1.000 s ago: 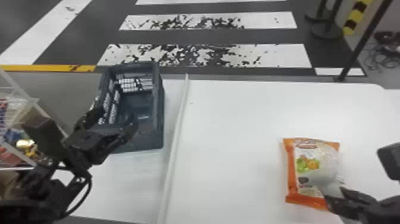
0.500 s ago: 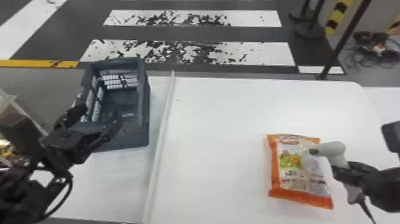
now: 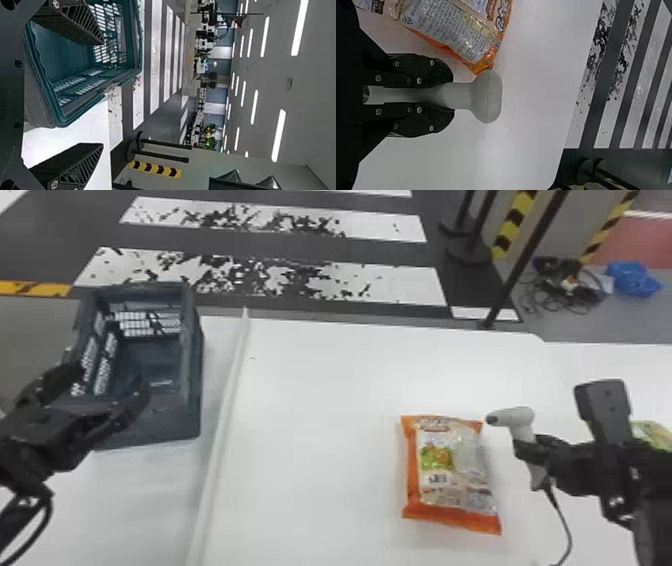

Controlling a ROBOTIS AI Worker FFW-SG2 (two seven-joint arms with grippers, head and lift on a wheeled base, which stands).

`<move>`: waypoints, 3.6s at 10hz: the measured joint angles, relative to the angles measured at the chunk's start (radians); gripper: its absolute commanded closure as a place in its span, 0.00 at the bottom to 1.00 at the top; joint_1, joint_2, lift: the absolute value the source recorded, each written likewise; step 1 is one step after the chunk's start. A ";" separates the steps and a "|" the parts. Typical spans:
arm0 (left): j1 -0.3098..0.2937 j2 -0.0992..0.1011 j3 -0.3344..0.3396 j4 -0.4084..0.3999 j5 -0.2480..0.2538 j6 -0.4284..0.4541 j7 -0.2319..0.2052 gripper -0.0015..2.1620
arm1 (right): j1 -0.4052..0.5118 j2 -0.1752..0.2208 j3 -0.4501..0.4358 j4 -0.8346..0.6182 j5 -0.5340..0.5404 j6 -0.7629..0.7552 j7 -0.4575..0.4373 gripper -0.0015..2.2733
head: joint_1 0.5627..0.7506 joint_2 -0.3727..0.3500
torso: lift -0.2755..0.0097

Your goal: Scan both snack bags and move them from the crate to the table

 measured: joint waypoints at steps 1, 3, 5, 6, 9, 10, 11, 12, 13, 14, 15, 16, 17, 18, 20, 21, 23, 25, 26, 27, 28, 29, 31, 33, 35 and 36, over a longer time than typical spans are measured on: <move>-0.001 0.000 0.000 0.000 0.000 0.001 0.000 0.04 | -0.027 -0.002 -0.004 0.072 -0.005 -0.053 -0.008 0.99 | 0.70 0.37 | 0.66; -0.004 0.001 0.000 0.000 0.000 0.002 0.000 0.04 | -0.069 -0.009 -0.008 0.194 -0.011 -0.140 -0.035 0.99 | 0.70 0.34 | 0.66; -0.006 0.001 0.000 0.001 -0.001 0.002 0.000 0.04 | -0.099 -0.017 -0.010 0.272 -0.012 -0.190 -0.062 0.99 | 0.70 0.31 | 0.66; -0.007 0.001 0.000 0.002 -0.001 0.003 0.000 0.04 | -0.110 -0.020 -0.010 0.301 -0.013 -0.206 -0.071 0.99 | 0.70 0.30 | 0.66; -0.008 0.002 -0.002 0.003 -0.001 0.005 0.000 0.04 | -0.118 -0.026 -0.010 0.338 -0.014 -0.234 -0.090 0.81 | 0.70 0.29 | 0.66; -0.009 0.003 -0.002 0.003 0.000 0.005 0.000 0.04 | -0.118 -0.026 -0.009 0.346 -0.015 -0.235 -0.090 0.60 | 0.70 0.29 | 0.66; -0.010 0.003 -0.003 0.003 0.000 0.005 0.000 0.04 | -0.118 -0.026 -0.009 0.352 -0.019 -0.235 -0.090 0.19 | 0.70 0.28 | 0.66; -0.010 0.004 -0.003 0.004 0.000 0.005 0.000 0.04 | -0.117 -0.025 -0.011 0.354 -0.029 -0.236 -0.090 0.02 | 0.70 0.29 | 0.66; -0.010 0.004 -0.003 0.004 0.001 0.005 0.000 0.04 | -0.115 -0.024 -0.017 0.353 -0.036 -0.236 -0.090 0.01 | 0.70 0.29 | 0.66; -0.010 0.004 -0.003 0.003 0.001 0.005 0.000 0.04 | -0.107 -0.023 -0.030 0.339 -0.048 -0.236 -0.094 0.02 | 0.70 0.28 | 0.66; -0.009 0.005 -0.003 0.002 0.001 0.005 0.000 0.04 | -0.087 -0.022 -0.052 0.307 -0.081 -0.235 -0.097 0.02 | 0.70 0.28 | 0.66; -0.009 0.005 -0.003 0.001 0.001 0.005 0.000 0.04 | -0.060 -0.021 -0.078 0.261 -0.125 -0.223 -0.092 0.02 | 0.70 0.28 | 0.66; -0.009 0.005 -0.004 0.000 0.001 0.005 0.000 0.04 | -0.028 -0.020 -0.107 0.208 -0.182 -0.192 -0.065 0.02 | 0.70 0.30 | 0.66; -0.009 0.005 -0.006 0.000 0.001 0.006 0.000 0.04 | -0.003 -0.015 -0.140 0.161 -0.248 -0.143 -0.011 0.02 | 0.70 0.31 | 0.66; -0.009 0.003 -0.007 0.000 0.001 0.008 0.000 0.04 | 0.029 -0.003 -0.174 0.095 -0.339 -0.036 0.077 0.02 | 0.70 0.37 | 0.66; -0.009 0.003 -0.008 0.001 0.001 0.009 0.000 0.04 | 0.035 0.000 -0.180 0.078 -0.372 0.013 0.119 0.02 | 0.70 0.41 | 0.66; -0.009 0.006 -0.008 0.000 0.001 0.013 0.000 0.04 | 0.028 0.002 -0.184 0.072 -0.432 0.098 0.184 0.02 | 0.70 0.46 | 0.66; -0.009 0.008 -0.008 0.002 0.001 0.014 0.000 0.04 | 0.013 0.002 -0.167 0.081 -0.440 0.163 0.216 0.02 | 0.70 0.50 | 0.66; -0.010 0.008 -0.008 0.002 0.001 0.014 0.000 0.04 | 0.002 0.001 -0.156 0.093 -0.437 0.190 0.237 0.02 | 0.70 0.52 | 0.66; -0.010 0.008 -0.008 0.003 0.001 0.014 0.000 0.04 | -0.004 0.001 -0.143 0.107 -0.433 0.204 0.250 0.02 | 0.70 0.52 | 0.66; -0.010 0.008 -0.009 0.004 0.001 0.014 0.000 0.04 | -0.011 0.000 -0.128 0.123 -0.423 0.213 0.265 0.03 | 0.70 0.54 | 0.66; -0.011 0.008 -0.009 0.004 0.001 0.014 0.000 0.04 | -0.023 -0.003 -0.113 0.144 -0.408 0.229 0.288 0.04 | 0.70 0.55 | 0.66; -0.012 0.008 -0.009 0.007 0.001 0.014 0.000 0.04 | -0.047 -0.011 -0.081 0.193 -0.372 0.241 0.321 0.34 | 0.70 0.56 | 0.66; -0.014 0.008 -0.009 0.012 0.001 0.014 0.000 0.04 | -0.061 -0.016 -0.047 0.219 -0.305 0.218 0.373 0.98 | 0.70 0.57 | 0.66; -0.015 0.008 -0.009 0.013 0.001 0.014 0.000 0.04 | -0.062 -0.017 -0.047 0.219 -0.282 0.186 0.413 0.99 | 0.70 0.57 | 0.66; -0.015 0.008 -0.008 0.013 0.001 0.014 0.000 0.04 | -0.060 -0.017 -0.064 0.213 -0.288 0.172 0.444 0.99 | 0.70 0.57 | 0.66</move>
